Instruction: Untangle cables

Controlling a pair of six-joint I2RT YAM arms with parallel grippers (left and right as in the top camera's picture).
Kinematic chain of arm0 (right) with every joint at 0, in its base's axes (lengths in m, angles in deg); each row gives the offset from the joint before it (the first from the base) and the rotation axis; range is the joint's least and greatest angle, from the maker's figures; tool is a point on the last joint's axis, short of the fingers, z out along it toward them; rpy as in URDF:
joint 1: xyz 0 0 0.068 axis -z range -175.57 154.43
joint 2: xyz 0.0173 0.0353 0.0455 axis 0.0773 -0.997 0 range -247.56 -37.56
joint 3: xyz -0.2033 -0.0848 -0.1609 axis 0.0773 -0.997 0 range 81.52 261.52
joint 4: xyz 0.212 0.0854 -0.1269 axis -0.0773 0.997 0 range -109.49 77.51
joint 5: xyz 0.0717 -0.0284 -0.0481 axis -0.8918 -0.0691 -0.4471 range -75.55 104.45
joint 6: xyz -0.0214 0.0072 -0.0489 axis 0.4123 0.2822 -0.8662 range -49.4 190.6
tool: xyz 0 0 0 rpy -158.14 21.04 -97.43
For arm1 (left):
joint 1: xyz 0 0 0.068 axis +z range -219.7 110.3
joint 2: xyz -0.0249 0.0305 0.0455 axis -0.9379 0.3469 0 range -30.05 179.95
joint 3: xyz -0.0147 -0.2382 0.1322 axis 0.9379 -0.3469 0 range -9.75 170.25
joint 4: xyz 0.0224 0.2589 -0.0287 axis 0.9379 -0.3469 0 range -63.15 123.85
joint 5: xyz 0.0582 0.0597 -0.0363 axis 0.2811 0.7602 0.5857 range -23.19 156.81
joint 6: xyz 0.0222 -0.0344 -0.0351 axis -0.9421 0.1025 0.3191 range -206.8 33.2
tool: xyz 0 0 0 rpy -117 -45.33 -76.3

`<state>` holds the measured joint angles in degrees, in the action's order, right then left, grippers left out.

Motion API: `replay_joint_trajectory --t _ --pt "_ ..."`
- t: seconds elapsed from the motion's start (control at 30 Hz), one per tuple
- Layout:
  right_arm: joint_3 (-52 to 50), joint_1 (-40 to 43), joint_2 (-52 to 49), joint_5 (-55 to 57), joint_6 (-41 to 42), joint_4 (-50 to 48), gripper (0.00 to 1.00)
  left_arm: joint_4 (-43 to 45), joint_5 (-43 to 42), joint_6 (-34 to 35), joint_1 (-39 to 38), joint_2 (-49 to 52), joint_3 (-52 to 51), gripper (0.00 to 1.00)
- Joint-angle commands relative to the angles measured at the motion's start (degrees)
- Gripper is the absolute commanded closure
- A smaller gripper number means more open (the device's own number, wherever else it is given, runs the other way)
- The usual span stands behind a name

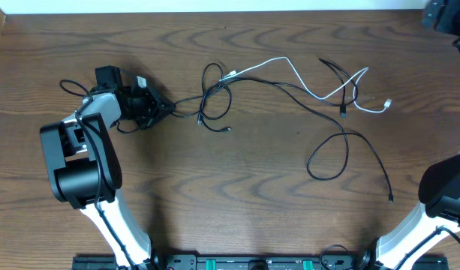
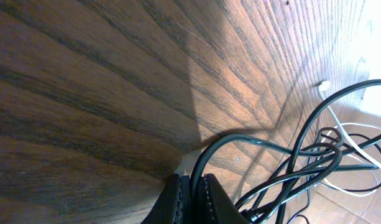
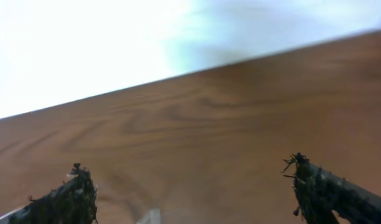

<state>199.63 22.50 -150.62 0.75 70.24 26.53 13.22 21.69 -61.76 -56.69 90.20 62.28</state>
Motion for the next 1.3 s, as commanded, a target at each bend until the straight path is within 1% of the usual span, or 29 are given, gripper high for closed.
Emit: replay_joint_trajectory --t 0.0,0.1,0.23,0.4,0.47,0.53,0.6,0.7,0.73,0.8,0.9,0.93,1.1,1.27 --pt "-0.09 -1.75 -0.52 -17.14 -2.97 -0.02 0.04 -0.35 1.86 -0.76 0.15 0.94 0.20 0.92" --pt "-0.20 -5.11 -0.52 -17.55 1.73 0.07 0.01 -0.35 1.86 -0.76 0.15 0.94 0.20 0.92" --pt "-1.01 -10.71 -0.52 -17.55 7.37 0.07 0.01 -0.37 1.84 -0.74 0.15 0.94 0.17 0.92" --pt "-3.76 -18.25 -0.52 -17.53 10.32 -0.02 0.01 -0.33 0.09 -0.72 0.13 0.94 0.20 0.91" --pt "-5.14 -21.18 -0.52 -17.55 10.69 -0.17 0.01 -0.33 0.09 -0.72 0.15 0.94 0.20 0.88" --pt "-6.84 -24.46 -0.52 -17.49 11.19 -0.70 0.01 -0.33 0.09 -0.72 0.15 0.94 0.20 0.88" --pt "-8.92 -27.89 -0.52 -17.11 15.04 -2.01 0.01 -0.33 0.11 -0.72 0.15 0.94 0.20 0.88" --pt "-13.11 -33.07 -0.52 -15.41 22.18 -6.84 0.01 -0.33 0.11 -0.72 0.15 0.94 0.20 0.88" --pt "-14.47 -34.71 -0.52 -14.25 24.61 -8.46 0.03 -0.33 0.11 -0.72 0.15 0.94 0.20 0.87" --pt "-17.22 -37.73 -0.52 -10.38 30.99 -11.02 0.07 -0.35 0.11 -0.72 0.15 0.94 0.20 0.87" --pt "-20.90 -41.79 -0.52 -2.97 40.44 -13.81 0.07 -0.37 0.09 -0.72 0.15 0.94 0.20 0.87" --pt "-22.10 -42.97 -0.52 -0.94 42.40 -15.43 0.07 -0.37 0.09 -0.72 0.15 0.94 0.20 0.87" --pt "-29.42 -48.37 -0.52 7.15 43.67 -28.28 0.07 -0.37 0.09 -0.72 0.15 0.94 0.20 0.87" --pt "-34.29 -50.80 -0.52 14.25 49.46 -34.05 0.08 -0.37 0.04 -0.70 0.15 0.94 0.20 0.87"
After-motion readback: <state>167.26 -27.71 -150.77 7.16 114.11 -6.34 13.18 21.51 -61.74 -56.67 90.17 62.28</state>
